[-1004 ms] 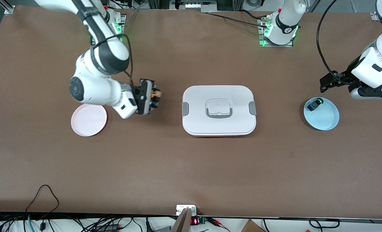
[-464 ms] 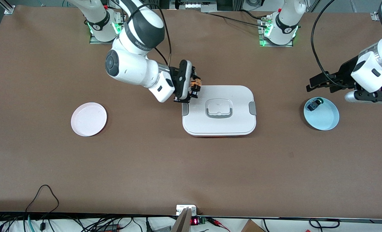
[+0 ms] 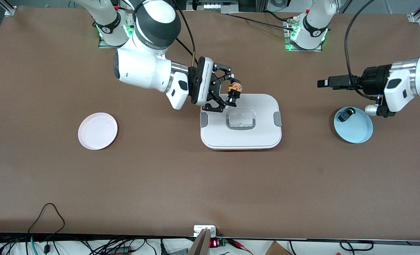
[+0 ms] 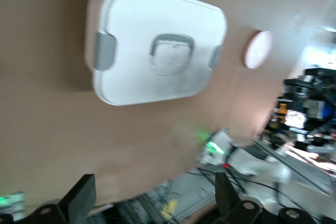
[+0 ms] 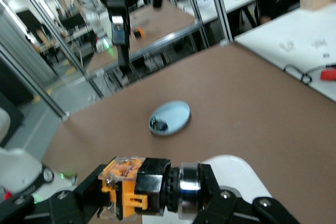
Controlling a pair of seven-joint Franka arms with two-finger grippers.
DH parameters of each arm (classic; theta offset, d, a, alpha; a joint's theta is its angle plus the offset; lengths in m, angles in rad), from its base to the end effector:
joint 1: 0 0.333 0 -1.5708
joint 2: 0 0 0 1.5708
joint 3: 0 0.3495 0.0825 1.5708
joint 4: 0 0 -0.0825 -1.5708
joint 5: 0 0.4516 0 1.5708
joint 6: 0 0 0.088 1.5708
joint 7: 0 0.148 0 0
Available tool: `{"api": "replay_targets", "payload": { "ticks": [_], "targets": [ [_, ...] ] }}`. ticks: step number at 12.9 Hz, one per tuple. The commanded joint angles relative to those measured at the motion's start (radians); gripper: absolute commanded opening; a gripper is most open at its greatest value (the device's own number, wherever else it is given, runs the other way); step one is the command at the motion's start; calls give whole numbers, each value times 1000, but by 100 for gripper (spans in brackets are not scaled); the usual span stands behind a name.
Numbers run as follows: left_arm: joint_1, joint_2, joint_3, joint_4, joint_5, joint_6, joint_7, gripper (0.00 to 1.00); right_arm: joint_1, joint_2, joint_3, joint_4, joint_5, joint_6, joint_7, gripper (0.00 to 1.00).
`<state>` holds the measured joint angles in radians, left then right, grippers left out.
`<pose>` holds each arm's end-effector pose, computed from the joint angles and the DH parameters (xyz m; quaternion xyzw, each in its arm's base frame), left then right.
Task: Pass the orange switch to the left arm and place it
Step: 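Lift the switch with the right gripper and carry it above the box, then hold the switch over the box while the left gripper reaches it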
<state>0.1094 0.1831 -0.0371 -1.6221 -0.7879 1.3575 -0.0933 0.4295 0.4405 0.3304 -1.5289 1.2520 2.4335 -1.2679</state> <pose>0.6363 -0.0684 0.5131 0.8957 0.0780 -0.2089 0.3847 0.6056 0.5562 0.4604 -0.7037 -0.4411 -0.3053 0.4659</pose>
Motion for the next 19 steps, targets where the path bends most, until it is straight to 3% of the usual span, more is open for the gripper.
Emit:
{"api": "replay_targets", "payload": {
  "ticks": [1,3,5,8,11,15,19],
  "targets": [
    [21,50,-6,13,-167,-48,17,100,29,20,5,26,243,54,-178,48],
    [10,50,-14,-25,-302,-40,18,100,43,23,5,26,393,62,-275,48],
    [3,58,-26,-79,-471,-22,27,100,72,39,4,27,487,82,-338,48],
    [-40,68,-78,-100,-507,127,220,100,90,43,4,27,529,94,-355,48],
    [-42,62,-154,-232,-687,234,363,100,110,58,4,44,557,128,-355,48],
    [-40,53,-178,-288,-703,244,383,100,115,58,5,46,572,139,-355,48],
    [-34,39,-221,-381,-844,242,382,100,115,60,5,46,584,139,-355,48]
  ]
}}
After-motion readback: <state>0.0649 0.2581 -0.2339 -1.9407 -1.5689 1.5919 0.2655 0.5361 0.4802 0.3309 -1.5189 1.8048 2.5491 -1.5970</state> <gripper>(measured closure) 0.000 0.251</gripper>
